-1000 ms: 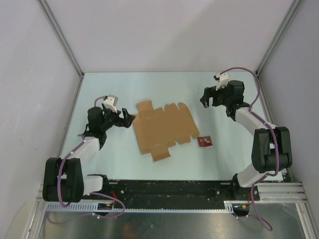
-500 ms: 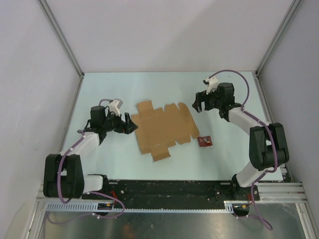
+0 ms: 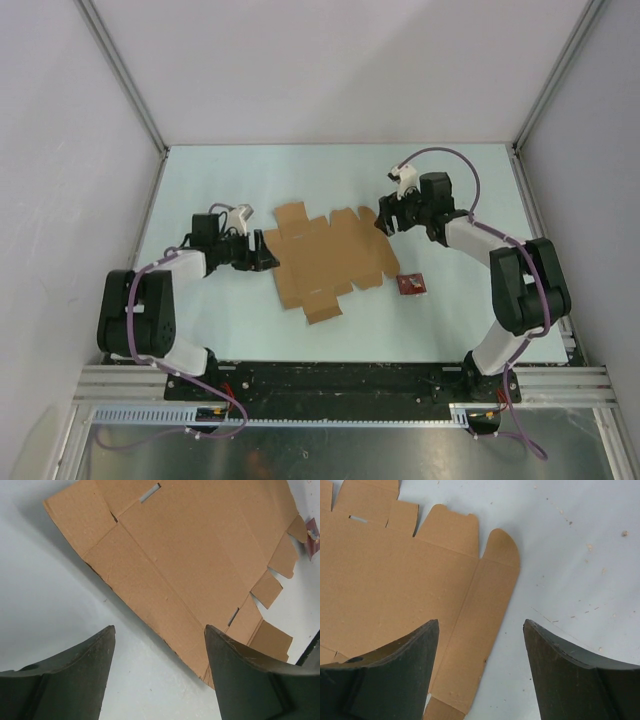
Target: Fold the paper box
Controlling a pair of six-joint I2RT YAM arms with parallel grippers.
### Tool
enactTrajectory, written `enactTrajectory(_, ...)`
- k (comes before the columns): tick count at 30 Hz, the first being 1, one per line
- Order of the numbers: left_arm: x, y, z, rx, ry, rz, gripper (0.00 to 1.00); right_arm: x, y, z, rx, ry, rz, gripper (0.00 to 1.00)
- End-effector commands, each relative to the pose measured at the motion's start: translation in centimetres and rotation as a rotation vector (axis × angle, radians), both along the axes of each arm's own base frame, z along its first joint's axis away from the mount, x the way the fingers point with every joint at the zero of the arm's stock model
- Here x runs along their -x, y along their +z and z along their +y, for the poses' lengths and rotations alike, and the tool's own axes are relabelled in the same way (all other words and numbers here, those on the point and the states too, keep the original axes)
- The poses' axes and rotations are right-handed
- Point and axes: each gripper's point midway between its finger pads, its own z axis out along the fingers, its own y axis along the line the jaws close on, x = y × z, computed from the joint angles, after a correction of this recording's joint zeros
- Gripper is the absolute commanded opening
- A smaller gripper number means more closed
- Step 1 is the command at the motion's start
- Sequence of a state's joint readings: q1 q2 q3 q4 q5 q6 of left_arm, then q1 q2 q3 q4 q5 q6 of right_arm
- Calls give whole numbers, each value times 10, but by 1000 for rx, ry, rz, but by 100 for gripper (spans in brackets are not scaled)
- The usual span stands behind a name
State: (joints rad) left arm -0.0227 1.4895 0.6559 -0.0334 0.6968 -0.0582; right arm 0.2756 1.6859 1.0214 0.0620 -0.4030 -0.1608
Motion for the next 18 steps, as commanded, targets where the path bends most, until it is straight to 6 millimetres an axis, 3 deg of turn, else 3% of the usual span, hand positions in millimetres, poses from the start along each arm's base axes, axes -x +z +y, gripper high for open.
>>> enactTrajectory(1, -10, 9, -7, 63, -25, 10, 76, -3, 3, 13, -1, 76, -22, 71)
enactTrajectory(5, -13, 2, -7, 66, -15, 41, 76, 4, -9, 19, -4, 131, 10, 61)
enactTrajectory(11, -17, -3, -9, 83, -11, 76, 75, 3, -8, 22, -11, 132, 2, 57)
enactTrajectory(18, -16, -8, -11, 97, -15, 102, 67, 7, -7, 29, -14, 146, 6, 56)
